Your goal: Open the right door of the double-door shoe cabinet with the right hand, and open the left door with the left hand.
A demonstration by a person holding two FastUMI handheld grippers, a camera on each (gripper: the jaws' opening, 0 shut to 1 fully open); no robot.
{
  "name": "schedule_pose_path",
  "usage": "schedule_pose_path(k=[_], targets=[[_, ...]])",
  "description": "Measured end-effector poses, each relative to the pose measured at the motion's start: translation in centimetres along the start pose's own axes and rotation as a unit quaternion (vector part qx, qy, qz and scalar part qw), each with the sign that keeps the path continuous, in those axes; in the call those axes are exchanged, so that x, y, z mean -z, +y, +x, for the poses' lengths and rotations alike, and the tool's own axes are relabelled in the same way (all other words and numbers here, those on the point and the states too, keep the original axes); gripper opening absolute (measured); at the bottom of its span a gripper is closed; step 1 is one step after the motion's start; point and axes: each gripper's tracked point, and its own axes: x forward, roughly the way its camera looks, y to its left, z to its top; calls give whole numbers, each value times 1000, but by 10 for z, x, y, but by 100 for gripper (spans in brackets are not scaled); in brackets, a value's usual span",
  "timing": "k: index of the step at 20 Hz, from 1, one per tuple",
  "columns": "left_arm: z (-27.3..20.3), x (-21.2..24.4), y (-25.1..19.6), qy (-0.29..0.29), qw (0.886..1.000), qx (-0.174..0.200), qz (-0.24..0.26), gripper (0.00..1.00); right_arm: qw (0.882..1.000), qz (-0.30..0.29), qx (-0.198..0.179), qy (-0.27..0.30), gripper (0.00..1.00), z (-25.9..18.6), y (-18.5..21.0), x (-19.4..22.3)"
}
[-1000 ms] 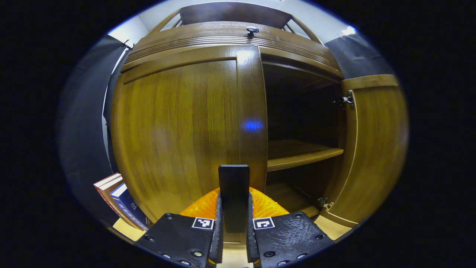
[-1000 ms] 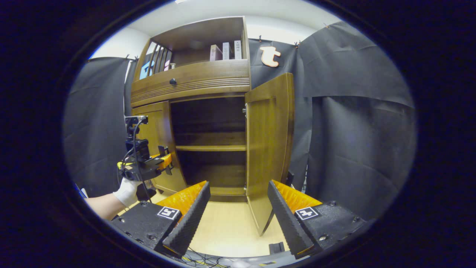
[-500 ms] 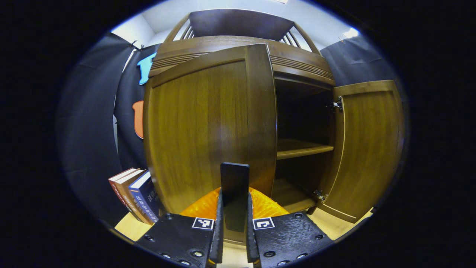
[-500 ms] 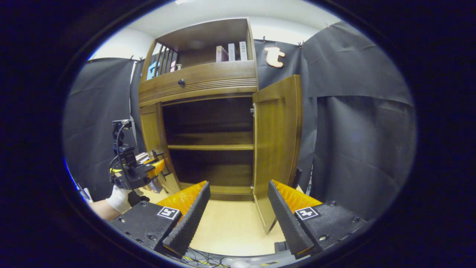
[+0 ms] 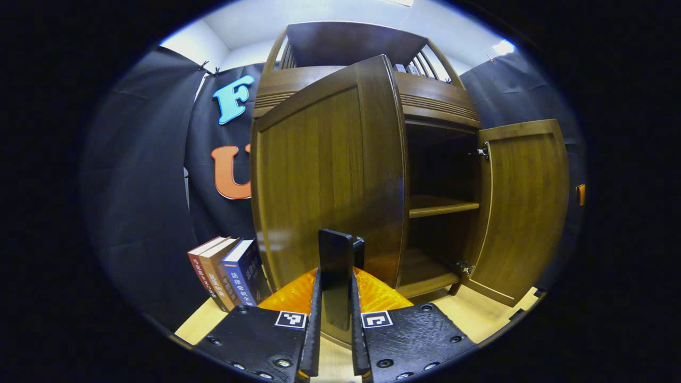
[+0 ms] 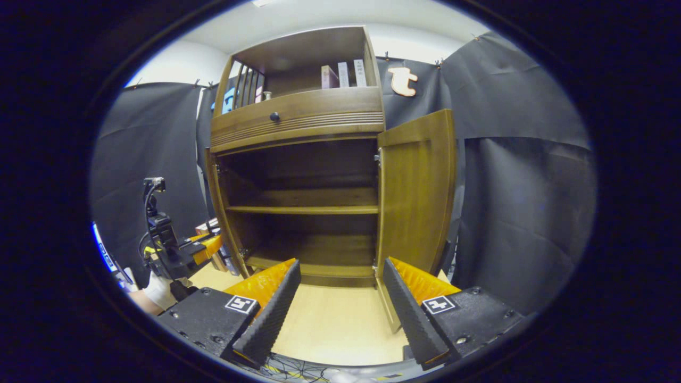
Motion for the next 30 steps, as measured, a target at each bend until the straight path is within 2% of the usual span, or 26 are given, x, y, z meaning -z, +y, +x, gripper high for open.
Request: schedule_pose_path(k=[9, 10, 11, 13, 14, 21, 28, 30], targets=[[-40, -2, 69, -6, 999, -34, -5, 23, 999, -7, -36, 5, 100, 4, 40, 6], [-44, -4, 73, -12, 1000, -29, -4, 23, 999, -7, -39, 5, 98, 3, 44, 7], [-42, 4, 88, -8, 998, -55, -1, 17, 999, -8, -42, 5, 98, 4, 48, 8], [-49, 9, 107, -4, 998, -61, 14, 7, 999, -9, -47, 6, 100, 6, 54, 9], [-51, 12, 117, -1, 998, -62, 14, 7, 999, -9, -49, 7, 98, 7, 57, 10], [-56, 18, 161, 1, 999, -24, -26, 6, 998, -13, -60, 13, 98, 11, 75, 16], [-53, 23, 192, -4, 999, 35, -14, 6, 998, -16, -57, 20, 98, 12, 84, 20], [-50, 26, 196, 1, 998, 62, -8, 7, 998, -17, -56, 21, 100, 11, 87, 20]])
